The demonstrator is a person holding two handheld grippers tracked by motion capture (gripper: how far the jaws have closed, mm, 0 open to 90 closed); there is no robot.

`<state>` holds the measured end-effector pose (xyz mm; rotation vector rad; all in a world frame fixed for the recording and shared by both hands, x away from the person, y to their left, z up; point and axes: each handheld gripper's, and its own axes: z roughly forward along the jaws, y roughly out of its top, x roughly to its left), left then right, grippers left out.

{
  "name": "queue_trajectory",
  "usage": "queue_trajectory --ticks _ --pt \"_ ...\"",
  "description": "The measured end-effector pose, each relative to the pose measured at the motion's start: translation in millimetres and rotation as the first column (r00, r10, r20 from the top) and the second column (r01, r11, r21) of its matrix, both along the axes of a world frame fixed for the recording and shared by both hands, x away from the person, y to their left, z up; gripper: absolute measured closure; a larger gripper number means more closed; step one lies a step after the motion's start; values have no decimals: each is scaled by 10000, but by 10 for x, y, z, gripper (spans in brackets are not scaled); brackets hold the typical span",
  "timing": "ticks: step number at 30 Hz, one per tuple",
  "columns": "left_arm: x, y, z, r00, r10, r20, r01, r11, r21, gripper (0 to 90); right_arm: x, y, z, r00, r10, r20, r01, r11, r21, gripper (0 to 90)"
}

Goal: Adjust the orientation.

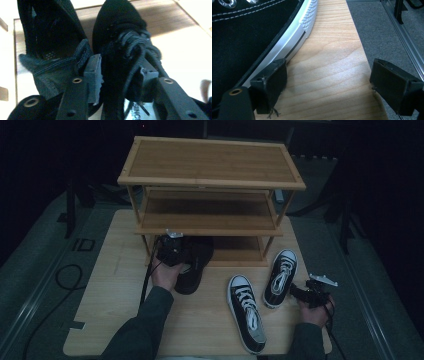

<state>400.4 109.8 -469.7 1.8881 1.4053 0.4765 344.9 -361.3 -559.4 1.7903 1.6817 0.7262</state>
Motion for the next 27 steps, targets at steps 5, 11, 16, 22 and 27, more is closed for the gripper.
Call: queue_trajectory --ticks 5,11,16,22,27 --pt "-191 52 136 9984 -421 387 421 9991 20 574 0 0 0 10000 -1 0 1 10000 -1 142" --pt "-395 162 261 9935 -797 815 820 9963 -253 580 0 1 0 10000 -14 6 14 10000 12 142" --pt "-545 263 295 9891 -1164 902 1193 9925 -264 641 1 -1 -1 10000 9 17 -9 10000 -19 142" --pt "-654 365 290 9872 -1300 926 1324 9910 -207 726 0 0 0 10000 0 1 0 10000 -1 142" --pt "-698 444 204 9884 -1384 620 1384 9904 49 895 0 0 0 10000 -2 2 2 10000 0 142"
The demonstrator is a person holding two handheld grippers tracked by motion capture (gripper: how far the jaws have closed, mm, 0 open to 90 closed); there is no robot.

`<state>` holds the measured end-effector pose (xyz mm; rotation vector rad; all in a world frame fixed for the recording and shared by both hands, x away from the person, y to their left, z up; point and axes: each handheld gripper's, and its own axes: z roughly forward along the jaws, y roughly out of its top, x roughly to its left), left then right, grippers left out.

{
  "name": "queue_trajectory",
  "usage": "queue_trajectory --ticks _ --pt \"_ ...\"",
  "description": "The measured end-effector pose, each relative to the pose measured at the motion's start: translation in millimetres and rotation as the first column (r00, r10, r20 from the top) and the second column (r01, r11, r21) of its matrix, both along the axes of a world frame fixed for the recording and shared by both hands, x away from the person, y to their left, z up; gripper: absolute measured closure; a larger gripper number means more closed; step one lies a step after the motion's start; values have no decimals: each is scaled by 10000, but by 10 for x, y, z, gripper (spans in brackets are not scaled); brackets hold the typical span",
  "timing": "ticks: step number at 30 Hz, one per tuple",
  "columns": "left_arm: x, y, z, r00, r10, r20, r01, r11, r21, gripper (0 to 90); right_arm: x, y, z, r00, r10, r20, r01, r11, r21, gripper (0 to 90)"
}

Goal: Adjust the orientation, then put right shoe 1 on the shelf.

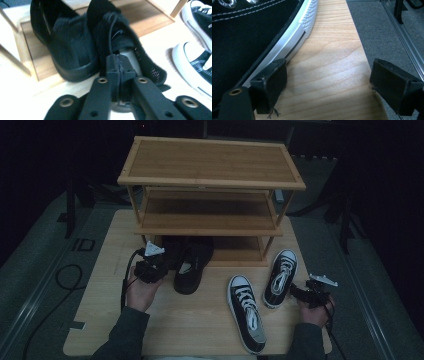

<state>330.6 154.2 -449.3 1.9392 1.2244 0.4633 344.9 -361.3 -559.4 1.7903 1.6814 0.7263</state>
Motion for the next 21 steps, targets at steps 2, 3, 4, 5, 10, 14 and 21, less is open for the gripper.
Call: queue_trajectory --ticks 2,3,4,5,10,14,21 --pt "-12 35 -46 9999 67 -121 -68 10000 -48 897 0 0 0 10000 2 -2 -2 10000 1 142" --pt "-21 49 -68 9998 97 -161 -99 9999 -100 898 0 0 0 10000 1 -1 -1 10000 1 142" --pt "-30 62 -86 9997 122 -198 -124 9999 -98 898 0 0 0 10000 1 -1 -1 10000 1 142" --pt "-35 75 -104 9996 118 -248 -120 9999 -83 898 0 0 0 10000 0 0 0 10000 0 142" --pt "-45 103 -201 9989 195 -434 -196 9998 -27 897 0 0 0 10000 3 -2 -3 10000 -1 142" --pt "-44 96 -253 9985 251 -478 -245 9996 129 897 -1 1 0 10000 -2 -2 2 10000 2 142" --pt "-60 107 -410 9966 159 -812 -129 9992 385 897 0 1 0 10000 -6 2 6 10000 10 142"
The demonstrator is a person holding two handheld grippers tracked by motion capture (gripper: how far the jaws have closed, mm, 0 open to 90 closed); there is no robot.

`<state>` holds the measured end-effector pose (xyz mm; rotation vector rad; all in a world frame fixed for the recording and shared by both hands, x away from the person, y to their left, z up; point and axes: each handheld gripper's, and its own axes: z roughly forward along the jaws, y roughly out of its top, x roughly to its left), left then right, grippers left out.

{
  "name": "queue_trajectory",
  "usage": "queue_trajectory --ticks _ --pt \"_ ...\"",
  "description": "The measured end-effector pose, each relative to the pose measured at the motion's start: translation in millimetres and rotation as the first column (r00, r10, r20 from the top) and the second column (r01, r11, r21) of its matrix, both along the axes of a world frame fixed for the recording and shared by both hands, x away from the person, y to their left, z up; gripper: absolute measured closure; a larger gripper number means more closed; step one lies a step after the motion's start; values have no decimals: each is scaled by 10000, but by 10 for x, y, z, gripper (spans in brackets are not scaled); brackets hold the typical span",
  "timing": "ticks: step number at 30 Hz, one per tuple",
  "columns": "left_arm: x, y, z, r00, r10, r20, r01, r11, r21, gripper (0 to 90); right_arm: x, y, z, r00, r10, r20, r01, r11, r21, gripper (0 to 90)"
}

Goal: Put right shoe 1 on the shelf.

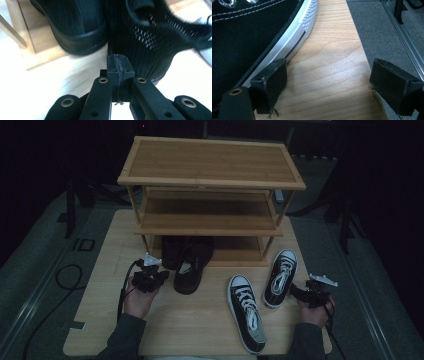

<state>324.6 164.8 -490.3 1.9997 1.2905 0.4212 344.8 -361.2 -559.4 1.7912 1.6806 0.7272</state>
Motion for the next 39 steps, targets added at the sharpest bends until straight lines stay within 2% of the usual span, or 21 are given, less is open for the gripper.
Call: queue_trajectory --ticks 5,14,18,19,24,27,35,39 --pt "-29 -24 -144 9995 -116 -284 119 9998 130 897 0 0 0 10000 -2 0 2 10000 1 142" --pt "-94 -79 -259 9979 -423 -482 439 9985 318 895 0 0 0 10000 -4 1 4 10000 6 142" --pt "-114 -131 -300 9952 -719 -660 744 9966 354 896 0 1 0 10000 -4 -1 4 10000 5 142" --pt "-121 -170 -306 9931 -935 -711 964 9946 389 896 0 0 0 10000 -2 2 2 10000 0 142" --pt "-124 -256 -301 9912 -1173 -618 1204 9914 503 896 0 0 0 10000 -4 -1 4 10000 3 142" --pt "-116 -315 -298 9895 -1303 -621 1327 9904 375 896 0 1 0 10000 -3 0 3 10000 3 142" --pt "-86 -568 -286 9837 -1747 -435 1772 9822 624 892 0 1 0 10000 -5 -2 5 10000 4 142" --pt "-74 -656 -251 9843 -1741 -292 1759 9813 785 892 0 1 0 10000 -4 -2 4 10000 4 142"
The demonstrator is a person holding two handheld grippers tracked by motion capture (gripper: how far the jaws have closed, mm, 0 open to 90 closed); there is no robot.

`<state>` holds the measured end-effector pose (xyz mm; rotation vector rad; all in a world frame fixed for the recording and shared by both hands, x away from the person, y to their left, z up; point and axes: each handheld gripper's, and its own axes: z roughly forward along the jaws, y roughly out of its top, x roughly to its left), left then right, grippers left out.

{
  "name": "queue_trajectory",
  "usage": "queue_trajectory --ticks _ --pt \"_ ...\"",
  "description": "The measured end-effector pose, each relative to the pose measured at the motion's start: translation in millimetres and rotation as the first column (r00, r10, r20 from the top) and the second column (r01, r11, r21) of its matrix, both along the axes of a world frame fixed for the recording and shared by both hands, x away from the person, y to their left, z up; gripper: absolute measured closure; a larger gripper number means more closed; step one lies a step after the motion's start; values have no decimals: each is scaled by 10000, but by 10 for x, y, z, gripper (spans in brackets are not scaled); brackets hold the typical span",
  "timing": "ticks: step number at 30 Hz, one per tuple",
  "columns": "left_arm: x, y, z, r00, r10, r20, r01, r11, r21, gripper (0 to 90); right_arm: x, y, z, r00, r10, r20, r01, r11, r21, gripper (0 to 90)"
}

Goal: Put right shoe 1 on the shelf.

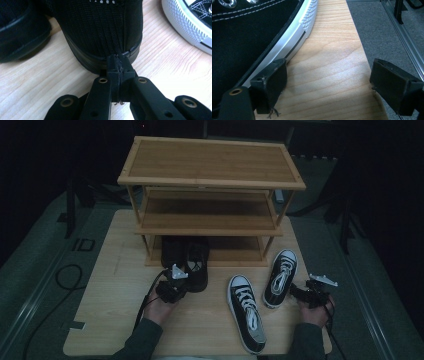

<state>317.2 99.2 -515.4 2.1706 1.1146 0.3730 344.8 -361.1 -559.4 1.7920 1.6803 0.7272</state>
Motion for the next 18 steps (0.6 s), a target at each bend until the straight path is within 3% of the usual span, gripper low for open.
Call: queue_trajectory --ticks 2,9,15,18 --pt "-4 -29 8 10000 83 29 -83 10000 35 883 0 -1 0 10000 4 2 -4 10000 -7 142" --pt "-74 -195 -89 9977 -612 -290 624 9971 441 882 0 0 0 10000 1 0 -1 10000 -1 142" --pt "-36 -324 -215 9963 -708 -485 744 9942 773 884 -1 -1 0 10000 7 -5 -7 10000 -11 142" --pt "-6 -357 -237 9958 -757 -523 795 9941 742 890 0 -1 0 10000 7 -3 -7 10000 -10 142"
